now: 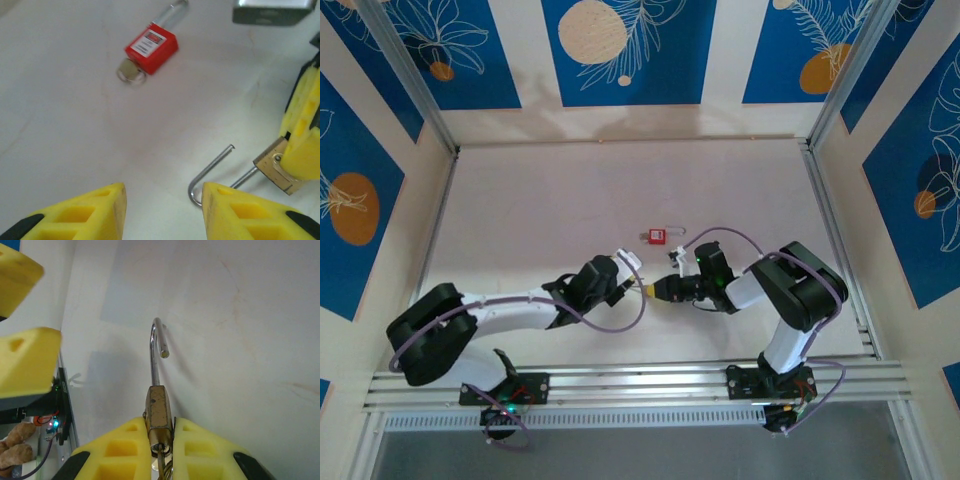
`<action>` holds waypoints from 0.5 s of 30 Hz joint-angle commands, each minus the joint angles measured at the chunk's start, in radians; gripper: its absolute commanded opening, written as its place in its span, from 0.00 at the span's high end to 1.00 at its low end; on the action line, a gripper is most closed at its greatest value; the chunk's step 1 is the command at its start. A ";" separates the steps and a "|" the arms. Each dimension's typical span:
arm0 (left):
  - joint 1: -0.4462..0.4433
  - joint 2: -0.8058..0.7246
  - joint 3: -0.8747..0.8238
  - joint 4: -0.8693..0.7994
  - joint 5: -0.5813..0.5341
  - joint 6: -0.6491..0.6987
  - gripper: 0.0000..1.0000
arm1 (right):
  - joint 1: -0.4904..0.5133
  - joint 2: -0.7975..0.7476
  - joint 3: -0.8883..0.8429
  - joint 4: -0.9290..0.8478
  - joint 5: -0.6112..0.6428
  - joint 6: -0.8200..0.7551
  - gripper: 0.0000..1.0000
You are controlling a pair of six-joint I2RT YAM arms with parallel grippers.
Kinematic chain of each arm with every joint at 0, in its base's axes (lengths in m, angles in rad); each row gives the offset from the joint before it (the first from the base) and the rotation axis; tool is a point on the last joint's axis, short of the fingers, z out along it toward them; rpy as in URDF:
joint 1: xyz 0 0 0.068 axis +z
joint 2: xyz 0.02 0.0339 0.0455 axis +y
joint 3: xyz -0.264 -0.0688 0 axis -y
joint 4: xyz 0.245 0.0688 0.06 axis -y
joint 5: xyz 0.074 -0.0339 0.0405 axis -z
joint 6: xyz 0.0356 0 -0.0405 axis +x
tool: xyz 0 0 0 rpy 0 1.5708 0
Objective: Unlock with the key
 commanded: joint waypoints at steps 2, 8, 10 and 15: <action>0.007 0.039 0.044 -0.059 0.042 0.040 0.56 | 0.002 -0.028 0.011 -0.091 0.020 -0.033 0.98; 0.008 0.052 0.067 -0.068 0.010 0.032 0.53 | -0.018 0.025 0.034 -0.077 0.002 -0.004 0.97; 0.007 0.058 0.077 -0.079 -0.008 0.037 0.52 | -0.034 0.035 0.044 -0.079 -0.011 -0.005 0.96; 0.007 0.045 0.076 -0.078 -0.022 0.036 0.50 | -0.061 0.046 0.066 -0.105 -0.022 -0.008 0.89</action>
